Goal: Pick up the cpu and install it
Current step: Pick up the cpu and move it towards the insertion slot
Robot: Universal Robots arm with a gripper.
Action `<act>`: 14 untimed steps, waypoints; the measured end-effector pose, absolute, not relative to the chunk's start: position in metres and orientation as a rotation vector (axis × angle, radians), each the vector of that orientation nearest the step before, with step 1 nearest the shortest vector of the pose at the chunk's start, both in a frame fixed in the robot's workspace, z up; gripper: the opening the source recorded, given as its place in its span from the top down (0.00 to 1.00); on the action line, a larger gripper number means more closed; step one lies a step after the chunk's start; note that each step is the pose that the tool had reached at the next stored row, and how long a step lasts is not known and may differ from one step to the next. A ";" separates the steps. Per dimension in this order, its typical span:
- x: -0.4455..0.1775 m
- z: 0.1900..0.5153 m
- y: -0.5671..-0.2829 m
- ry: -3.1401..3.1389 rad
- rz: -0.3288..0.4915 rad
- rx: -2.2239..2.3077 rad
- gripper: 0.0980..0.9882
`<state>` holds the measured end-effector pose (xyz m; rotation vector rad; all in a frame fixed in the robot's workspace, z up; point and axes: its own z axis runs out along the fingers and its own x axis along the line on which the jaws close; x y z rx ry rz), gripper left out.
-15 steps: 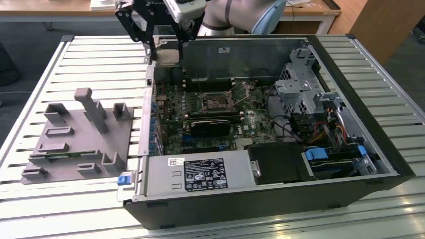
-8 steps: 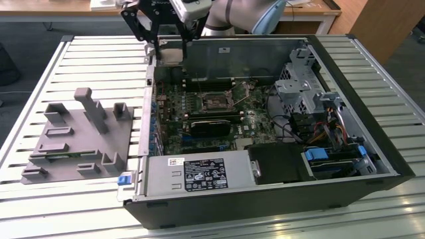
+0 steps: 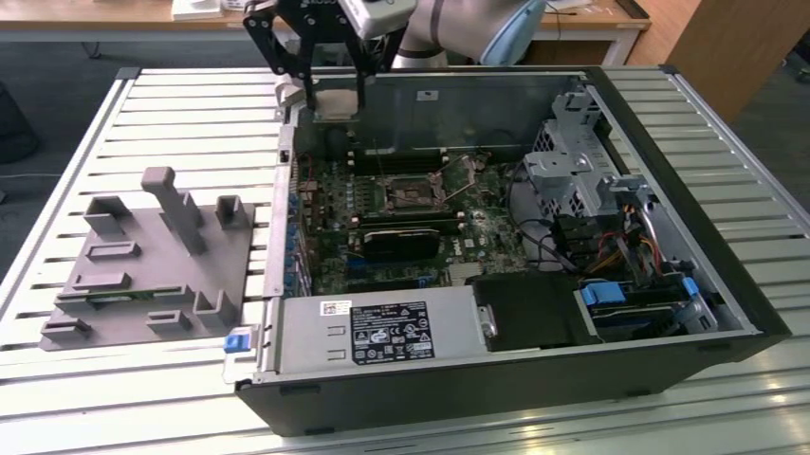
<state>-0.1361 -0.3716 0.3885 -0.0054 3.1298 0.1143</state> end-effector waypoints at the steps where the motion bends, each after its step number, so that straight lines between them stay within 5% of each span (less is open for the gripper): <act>1: -0.135 0.388 -0.371 3.130 0.114 -0.005 0.51; 14: -0.119 0.388 -0.365 3.130 0.114 -0.005 0.51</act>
